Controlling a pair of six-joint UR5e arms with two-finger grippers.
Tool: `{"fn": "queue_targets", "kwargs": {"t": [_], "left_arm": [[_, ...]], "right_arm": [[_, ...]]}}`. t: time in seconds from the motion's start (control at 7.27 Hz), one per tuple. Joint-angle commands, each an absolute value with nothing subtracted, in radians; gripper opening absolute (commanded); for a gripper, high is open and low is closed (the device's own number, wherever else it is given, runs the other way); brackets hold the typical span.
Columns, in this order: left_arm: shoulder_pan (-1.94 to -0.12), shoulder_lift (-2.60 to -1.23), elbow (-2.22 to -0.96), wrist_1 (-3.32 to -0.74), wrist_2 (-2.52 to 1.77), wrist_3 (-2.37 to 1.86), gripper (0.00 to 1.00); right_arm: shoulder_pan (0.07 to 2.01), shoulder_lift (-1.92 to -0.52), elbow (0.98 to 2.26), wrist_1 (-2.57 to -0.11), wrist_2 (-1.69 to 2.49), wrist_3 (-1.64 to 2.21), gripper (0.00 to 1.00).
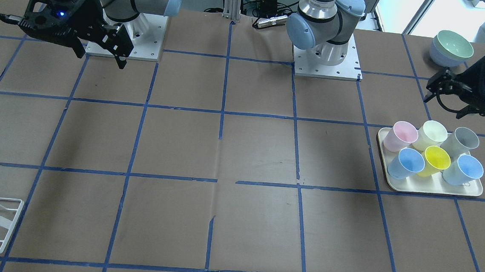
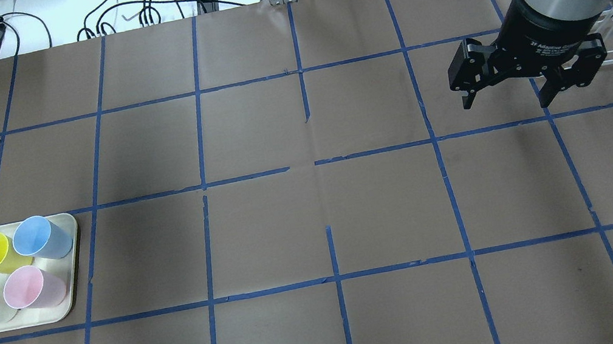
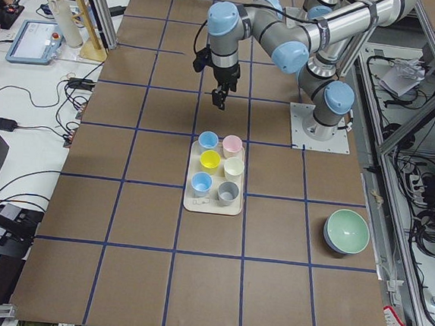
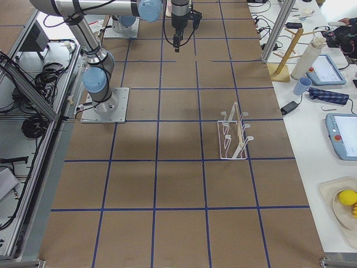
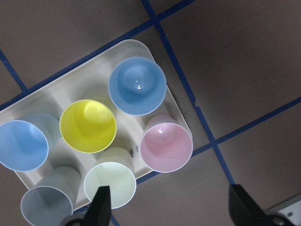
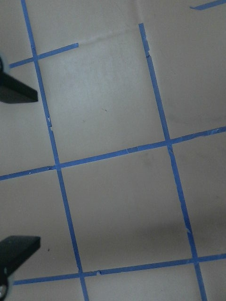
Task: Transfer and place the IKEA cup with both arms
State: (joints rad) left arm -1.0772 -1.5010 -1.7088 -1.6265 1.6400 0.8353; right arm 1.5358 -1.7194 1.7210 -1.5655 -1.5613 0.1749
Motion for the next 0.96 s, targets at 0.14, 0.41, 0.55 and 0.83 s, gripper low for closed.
{"fn": "queue_targets", "kwargs": {"t": [0.14,0.41,0.55,0.83], "left_arm": [[-1.352,-1.465,-1.684,-1.677,1.608,0.362,1.00],[-1.500,-1.476,-1.681,-1.629,1.583,0.096,1.00],[-1.561,-1.491,-1.681,-1.585,1.582,0.010,1.00],[-1.632,-1.502,-1.681,-1.527,1.580,-0.075,1.00]], "right_arm": [[1.536,-1.723,1.723,-1.565,-1.565,0.172,1.00],[1.536,-1.723,1.723,-1.565,-1.562,0.170,1.00],[1.536,-1.723,1.723,-1.565,-1.565,0.167,1.00],[1.536,-1.721,1.723,-1.565,-1.563,0.175,1.00]]}}
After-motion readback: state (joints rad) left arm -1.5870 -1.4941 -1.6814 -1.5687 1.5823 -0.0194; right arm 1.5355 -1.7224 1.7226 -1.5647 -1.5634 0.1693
